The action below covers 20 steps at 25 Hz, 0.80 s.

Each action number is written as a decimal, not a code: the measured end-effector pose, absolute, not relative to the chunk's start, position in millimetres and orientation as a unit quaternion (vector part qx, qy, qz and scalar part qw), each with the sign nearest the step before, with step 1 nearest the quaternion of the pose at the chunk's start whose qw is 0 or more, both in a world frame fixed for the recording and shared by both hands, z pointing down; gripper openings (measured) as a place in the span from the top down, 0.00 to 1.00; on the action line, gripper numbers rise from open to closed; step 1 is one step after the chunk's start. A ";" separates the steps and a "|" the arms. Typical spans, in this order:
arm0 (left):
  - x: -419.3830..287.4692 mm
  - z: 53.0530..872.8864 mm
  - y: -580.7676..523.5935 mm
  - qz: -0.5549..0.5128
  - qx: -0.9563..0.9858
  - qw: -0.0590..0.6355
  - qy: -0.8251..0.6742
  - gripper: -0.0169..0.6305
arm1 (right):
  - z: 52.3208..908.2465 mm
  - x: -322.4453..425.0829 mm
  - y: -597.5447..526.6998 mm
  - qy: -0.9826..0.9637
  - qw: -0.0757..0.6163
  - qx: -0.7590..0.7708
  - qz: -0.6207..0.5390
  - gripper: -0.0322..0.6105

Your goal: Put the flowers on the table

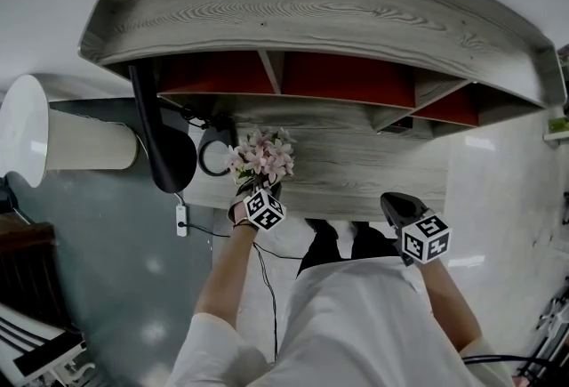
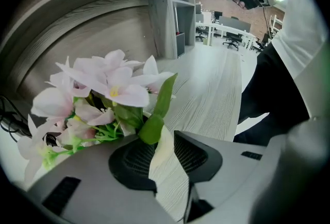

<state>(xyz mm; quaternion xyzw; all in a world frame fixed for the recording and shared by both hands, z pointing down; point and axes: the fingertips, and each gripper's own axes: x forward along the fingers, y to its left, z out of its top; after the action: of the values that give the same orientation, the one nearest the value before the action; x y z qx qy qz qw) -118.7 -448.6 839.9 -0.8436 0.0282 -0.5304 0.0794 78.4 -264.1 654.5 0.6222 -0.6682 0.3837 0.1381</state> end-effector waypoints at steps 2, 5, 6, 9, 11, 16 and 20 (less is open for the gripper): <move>-117.5 833.0 -449.3 -0.523 -0.848 0.077 0.036 0.81 | 653.0 77.5 -263.9 -0.669 0.137 0.623 0.381 0.92; -118.2 820.7 -450.2 -0.514 -0.853 0.082 0.049 0.81 | 650.0 74.0 -262.6 -0.673 0.135 0.622 0.376 0.92; -119.2 816.2 -450.6 -0.511 -0.854 0.084 0.054 0.81 | 648.9 72.8 -261.9 -0.675 0.134 0.622 0.373 0.92; -122.9 800.1 -451.5 -0.500 -0.858 0.087 0.078 0.81 | 644.1 69.4 -259.7 -0.684 0.129 0.620 0.362 0.92; -125.2 786.7 -447.9 -0.489 -0.863 0.085 0.098 0.81 | 640.0 68.3 -255.5 -0.691 0.125 0.617 0.354 0.92; -126.6 749.8 -424.1 -0.460 -0.872 0.073 0.148 0.90 | 631.5 78.4 -236.1 -0.705 0.115 0.611 0.343 0.92; -126.6 726.9 -394.2 -0.449 -0.873 0.066 0.178 0.93 | 626.2 85.1 -214.8 -0.720 0.115 0.597 0.334 0.92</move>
<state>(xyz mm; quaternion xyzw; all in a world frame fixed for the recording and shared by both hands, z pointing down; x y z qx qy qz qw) -126.6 -394.2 726.9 -0.8730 0.1785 -0.4490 0.0658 85.1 -214.8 626.2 0.5969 -0.7203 0.3344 0.1146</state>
